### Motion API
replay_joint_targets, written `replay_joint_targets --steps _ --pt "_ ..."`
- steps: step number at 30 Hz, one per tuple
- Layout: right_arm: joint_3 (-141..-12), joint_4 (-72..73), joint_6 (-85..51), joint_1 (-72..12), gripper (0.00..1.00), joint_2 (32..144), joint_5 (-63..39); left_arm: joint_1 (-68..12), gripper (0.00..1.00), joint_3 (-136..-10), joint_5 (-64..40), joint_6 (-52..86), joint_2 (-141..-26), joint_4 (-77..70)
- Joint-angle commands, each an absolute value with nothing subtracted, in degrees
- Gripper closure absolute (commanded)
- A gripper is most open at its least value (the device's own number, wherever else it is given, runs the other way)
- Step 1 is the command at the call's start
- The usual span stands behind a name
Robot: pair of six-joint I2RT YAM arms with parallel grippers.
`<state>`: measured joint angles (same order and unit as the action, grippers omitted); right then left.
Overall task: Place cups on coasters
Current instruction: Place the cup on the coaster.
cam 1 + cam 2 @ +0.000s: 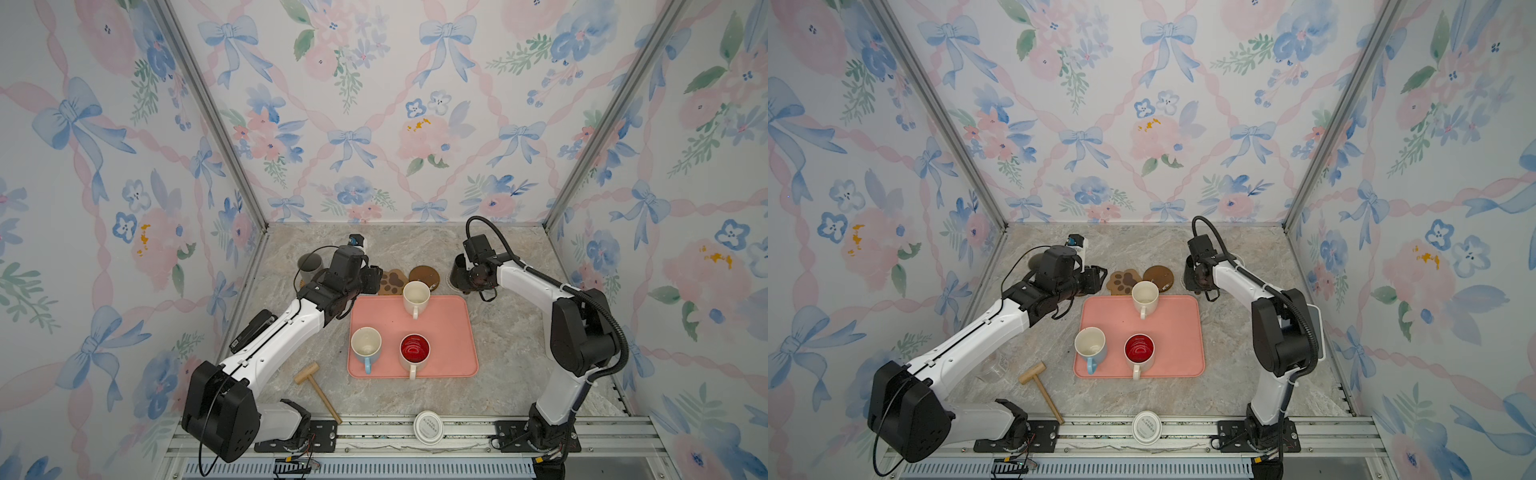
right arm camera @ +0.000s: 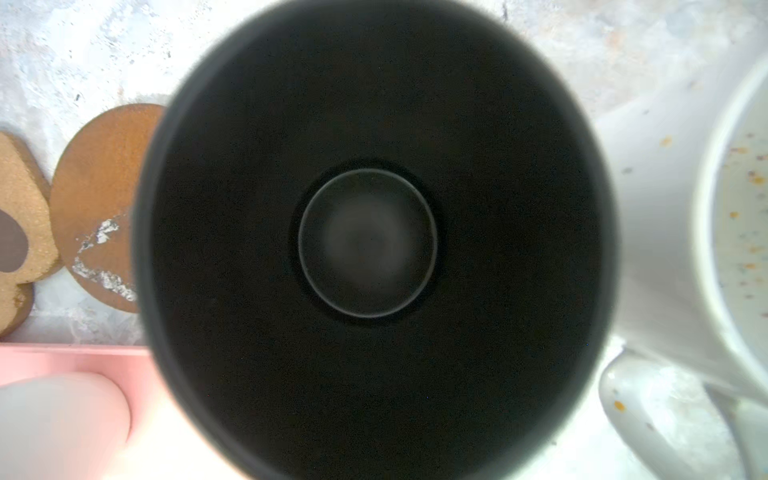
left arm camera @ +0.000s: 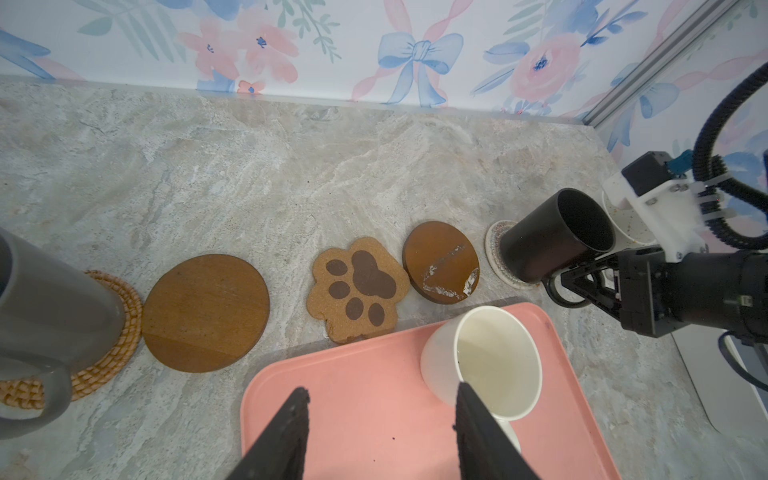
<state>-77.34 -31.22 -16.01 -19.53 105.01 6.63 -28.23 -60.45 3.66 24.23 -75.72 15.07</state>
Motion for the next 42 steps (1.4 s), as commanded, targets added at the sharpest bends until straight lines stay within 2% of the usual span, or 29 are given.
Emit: replay_joint_targets --steps 1,35,42 --pt "-79.10 -27.21 -14.79 -18.98 1.00 104.50 8.08 -28.67 0.47 -61.52 4.64 23.99 -76.29 15.89" --pt "-78.66 -27.20 -15.11 -18.27 1.00 106.79 7.56 -29.56 0.46 -61.70 5.00 23.57 -76.68 15.84" --pt "-77.87 -27.73 -15.24 -18.30 0.72 105.89 7.52 -29.62 0.46 -61.52 5.27 23.06 -76.58 15.92"
